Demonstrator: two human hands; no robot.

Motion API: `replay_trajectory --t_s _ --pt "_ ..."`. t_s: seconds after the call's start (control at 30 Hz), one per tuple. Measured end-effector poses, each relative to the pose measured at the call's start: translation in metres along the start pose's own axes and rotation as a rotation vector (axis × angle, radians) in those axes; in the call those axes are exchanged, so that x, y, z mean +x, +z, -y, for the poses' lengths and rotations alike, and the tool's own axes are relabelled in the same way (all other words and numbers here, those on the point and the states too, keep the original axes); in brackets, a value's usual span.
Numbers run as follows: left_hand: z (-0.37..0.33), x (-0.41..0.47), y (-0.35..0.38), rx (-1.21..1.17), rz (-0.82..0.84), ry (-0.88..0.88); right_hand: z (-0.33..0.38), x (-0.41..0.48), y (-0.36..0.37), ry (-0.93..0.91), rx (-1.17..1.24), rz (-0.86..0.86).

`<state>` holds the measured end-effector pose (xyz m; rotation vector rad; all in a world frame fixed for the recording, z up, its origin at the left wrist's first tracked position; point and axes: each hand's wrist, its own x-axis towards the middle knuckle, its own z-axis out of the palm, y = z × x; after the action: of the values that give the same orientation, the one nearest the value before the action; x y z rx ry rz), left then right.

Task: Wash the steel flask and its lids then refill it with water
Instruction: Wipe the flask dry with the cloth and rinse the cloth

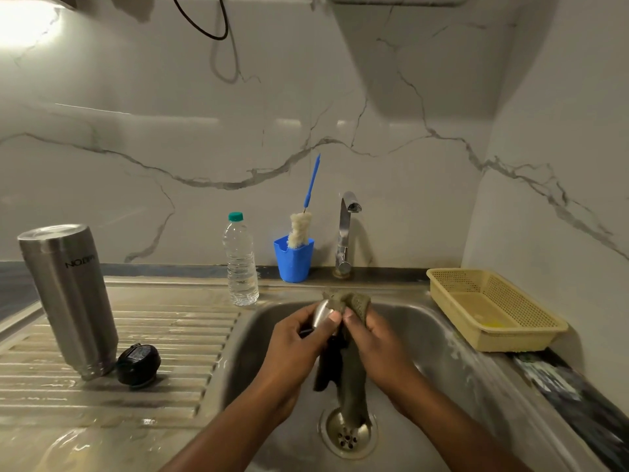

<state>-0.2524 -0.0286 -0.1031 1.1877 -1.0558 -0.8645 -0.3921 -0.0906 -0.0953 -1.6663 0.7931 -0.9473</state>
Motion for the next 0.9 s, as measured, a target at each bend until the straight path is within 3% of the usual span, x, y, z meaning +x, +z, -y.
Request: replay_trajectory --t_s 0.13,0.3,0.43,0.57,0.7,0.9 --pt "0.002 0.002 -0.003 -0.132 0.032 -0.023 0.002 0.002 -0.006 0.150 0.063 0.001" --pt "0.004 0.011 -0.003 -0.345 -0.080 -0.135 0.002 0.003 -0.007 -0.169 -0.153 -0.129" --pt "0.003 0.005 -0.001 -0.228 0.017 -0.068 0.004 0.002 -0.004 -0.226 -0.067 -0.039" --pt "0.004 0.004 0.002 -0.225 0.001 -0.062 0.010 -0.001 -0.005 -0.046 0.009 0.062" --pt "0.003 0.009 0.001 -0.326 -0.103 -0.142 0.005 0.001 -0.004 -0.002 -0.157 -0.052" --pt "0.000 0.005 0.001 -0.230 -0.072 -0.129 -0.002 0.002 0.000 -0.244 -0.363 -0.190"
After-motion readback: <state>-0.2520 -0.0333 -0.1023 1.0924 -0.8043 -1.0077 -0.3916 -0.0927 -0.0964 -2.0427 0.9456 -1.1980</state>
